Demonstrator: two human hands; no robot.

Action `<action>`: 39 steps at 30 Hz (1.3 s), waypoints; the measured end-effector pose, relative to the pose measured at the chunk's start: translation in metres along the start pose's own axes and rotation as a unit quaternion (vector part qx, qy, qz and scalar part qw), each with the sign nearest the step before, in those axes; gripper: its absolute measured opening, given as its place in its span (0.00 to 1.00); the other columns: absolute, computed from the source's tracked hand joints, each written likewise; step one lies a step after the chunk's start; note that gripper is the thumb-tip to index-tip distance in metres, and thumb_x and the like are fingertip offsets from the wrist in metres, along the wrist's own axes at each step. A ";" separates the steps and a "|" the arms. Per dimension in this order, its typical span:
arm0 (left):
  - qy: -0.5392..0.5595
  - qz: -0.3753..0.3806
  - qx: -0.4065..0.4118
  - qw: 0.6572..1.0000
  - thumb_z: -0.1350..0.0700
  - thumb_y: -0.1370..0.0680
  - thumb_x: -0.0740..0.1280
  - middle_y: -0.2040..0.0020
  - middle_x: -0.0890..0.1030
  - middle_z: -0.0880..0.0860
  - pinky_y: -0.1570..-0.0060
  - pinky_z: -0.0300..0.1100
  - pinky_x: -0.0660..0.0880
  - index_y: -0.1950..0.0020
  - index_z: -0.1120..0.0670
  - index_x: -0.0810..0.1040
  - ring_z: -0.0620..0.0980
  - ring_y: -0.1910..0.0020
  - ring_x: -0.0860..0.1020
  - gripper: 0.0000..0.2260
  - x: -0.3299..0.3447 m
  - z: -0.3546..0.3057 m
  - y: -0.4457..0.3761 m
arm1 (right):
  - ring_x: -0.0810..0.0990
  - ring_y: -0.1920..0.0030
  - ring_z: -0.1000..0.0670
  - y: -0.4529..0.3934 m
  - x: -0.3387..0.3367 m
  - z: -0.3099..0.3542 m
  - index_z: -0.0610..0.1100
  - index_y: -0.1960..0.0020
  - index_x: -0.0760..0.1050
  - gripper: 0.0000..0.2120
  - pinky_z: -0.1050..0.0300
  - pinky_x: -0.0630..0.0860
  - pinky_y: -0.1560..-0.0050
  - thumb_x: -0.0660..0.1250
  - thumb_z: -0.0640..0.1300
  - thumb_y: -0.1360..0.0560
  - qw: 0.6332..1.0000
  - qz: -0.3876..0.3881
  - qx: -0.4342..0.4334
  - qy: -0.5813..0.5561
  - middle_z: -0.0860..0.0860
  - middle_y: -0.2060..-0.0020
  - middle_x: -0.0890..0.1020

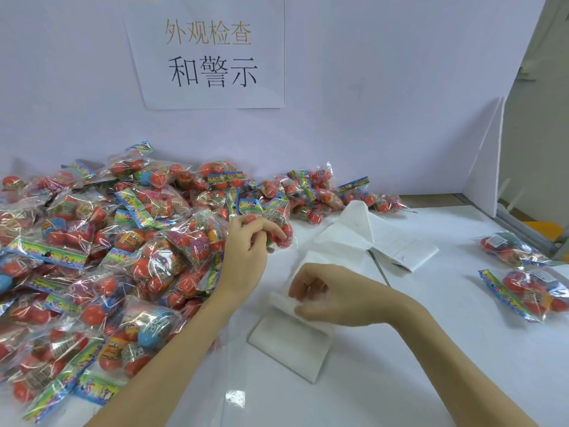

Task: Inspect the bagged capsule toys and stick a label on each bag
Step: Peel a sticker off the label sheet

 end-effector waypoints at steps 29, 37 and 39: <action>-0.007 0.114 -0.042 0.993 0.41 0.22 0.68 0.39 0.71 0.51 0.52 0.26 0.74 0.48 0.45 0.83 0.49 0.35 0.72 0.11 0.012 -0.002 0.004 | 0.86 0.55 0.50 -0.003 -0.038 -0.017 0.49 0.40 0.80 0.13 0.58 0.82 0.51 0.74 0.38 0.22 0.914 -0.339 -0.059 -0.215 0.48 0.59 0.86; -0.022 0.125 -0.044 0.991 0.44 0.20 0.68 0.41 0.71 0.47 0.53 0.22 0.68 0.57 0.47 0.82 0.27 0.41 0.69 0.10 0.011 0.003 0.001 | 0.86 0.59 0.47 -0.006 -0.037 -0.022 0.45 0.48 0.82 0.05 0.60 0.78 0.58 0.75 0.45 0.22 0.901 -0.364 -0.043 -0.233 0.47 0.64 0.86; -0.028 0.129 -0.043 0.990 0.38 0.23 0.65 0.39 0.71 0.47 0.51 0.23 0.67 0.55 0.47 0.83 0.30 0.39 0.69 0.15 0.012 0.004 0.001 | 0.86 0.59 0.50 -0.007 -0.037 -0.023 0.47 0.51 0.83 0.03 0.61 0.79 0.57 0.75 0.46 0.22 0.902 -0.372 -0.039 -0.216 0.50 0.63 0.86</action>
Point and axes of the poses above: each hand's wrist, its own y-axis away from the middle knuckle, its own x-axis out of the palm, z = x × y, the point moved 4 cm from there along -y, towards the middle knuckle
